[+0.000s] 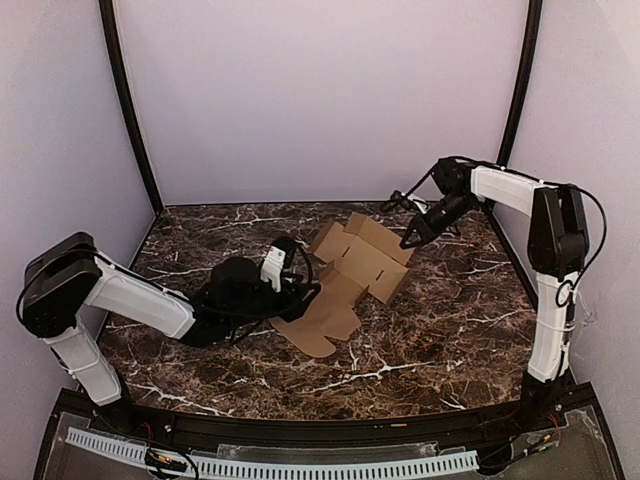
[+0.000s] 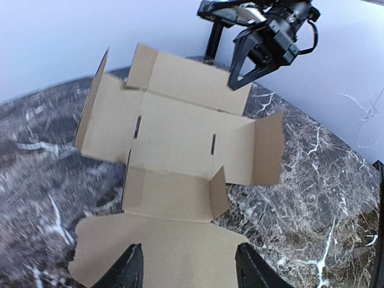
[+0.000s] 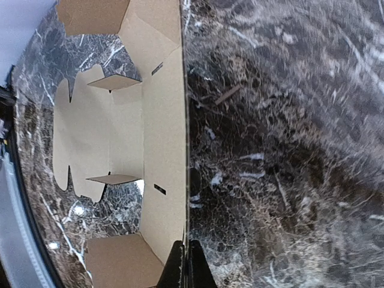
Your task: Fold the paper box
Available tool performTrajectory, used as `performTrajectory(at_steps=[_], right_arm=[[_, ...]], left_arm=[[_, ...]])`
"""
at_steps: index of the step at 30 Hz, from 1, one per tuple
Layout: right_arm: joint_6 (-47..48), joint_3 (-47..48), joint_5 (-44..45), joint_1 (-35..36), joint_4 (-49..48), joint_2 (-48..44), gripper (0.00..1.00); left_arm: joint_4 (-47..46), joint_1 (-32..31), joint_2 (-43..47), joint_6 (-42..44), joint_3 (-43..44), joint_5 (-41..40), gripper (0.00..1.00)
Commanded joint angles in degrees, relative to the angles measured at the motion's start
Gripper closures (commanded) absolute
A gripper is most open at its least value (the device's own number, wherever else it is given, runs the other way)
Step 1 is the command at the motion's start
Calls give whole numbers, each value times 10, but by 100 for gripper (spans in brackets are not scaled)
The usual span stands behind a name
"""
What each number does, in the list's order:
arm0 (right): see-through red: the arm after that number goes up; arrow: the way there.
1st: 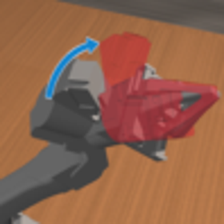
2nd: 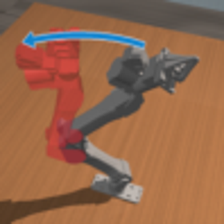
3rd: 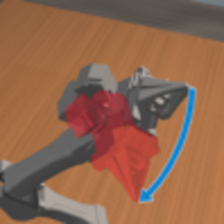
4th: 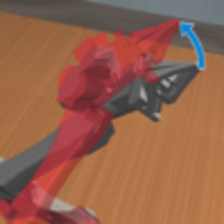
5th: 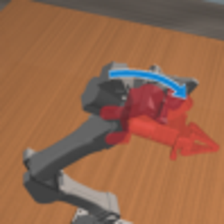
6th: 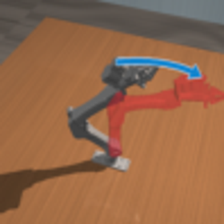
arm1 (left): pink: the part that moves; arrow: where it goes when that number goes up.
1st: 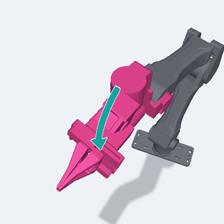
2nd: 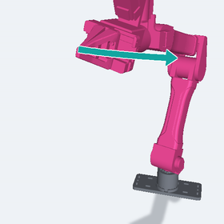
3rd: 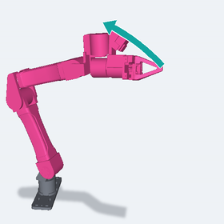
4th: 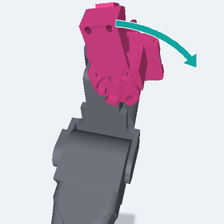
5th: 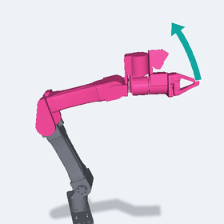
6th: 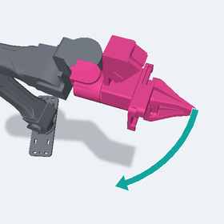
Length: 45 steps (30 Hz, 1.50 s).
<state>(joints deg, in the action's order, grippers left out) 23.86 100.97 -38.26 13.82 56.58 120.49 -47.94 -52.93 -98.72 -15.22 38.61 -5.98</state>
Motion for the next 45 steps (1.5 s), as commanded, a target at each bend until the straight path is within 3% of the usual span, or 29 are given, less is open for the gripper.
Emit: performTrajectory(at_steps=[1,9,15,20,24,33,39,45], right_arm=[[71,35,155,49,4,-38,100],[143,23,300,130,-62,-88,100],[236,-38,405,200,-128,-136,100],[273,-51,431,234,-149,-152,100],[303,-77,437,264,-174,-177,100],[392,-230,506,336,-300,-239,100],[413,-303,575,366,-382,-255,100],[396,-317,595,369,-417,-262,100]], left_arm=[[135,1,112,87,7,0,45],[136,75,172,60,-58,-57,35],[85,138,133,41,-77,-66,33],[30,164,68,28,-64,-51,34],[-26,186,20,36,-59,-7,36],[-165,200,-82,78,-42,133,38],[-203,201,-113,76,-31,239,38],[-200,201,-125,72,-26,332,39]])
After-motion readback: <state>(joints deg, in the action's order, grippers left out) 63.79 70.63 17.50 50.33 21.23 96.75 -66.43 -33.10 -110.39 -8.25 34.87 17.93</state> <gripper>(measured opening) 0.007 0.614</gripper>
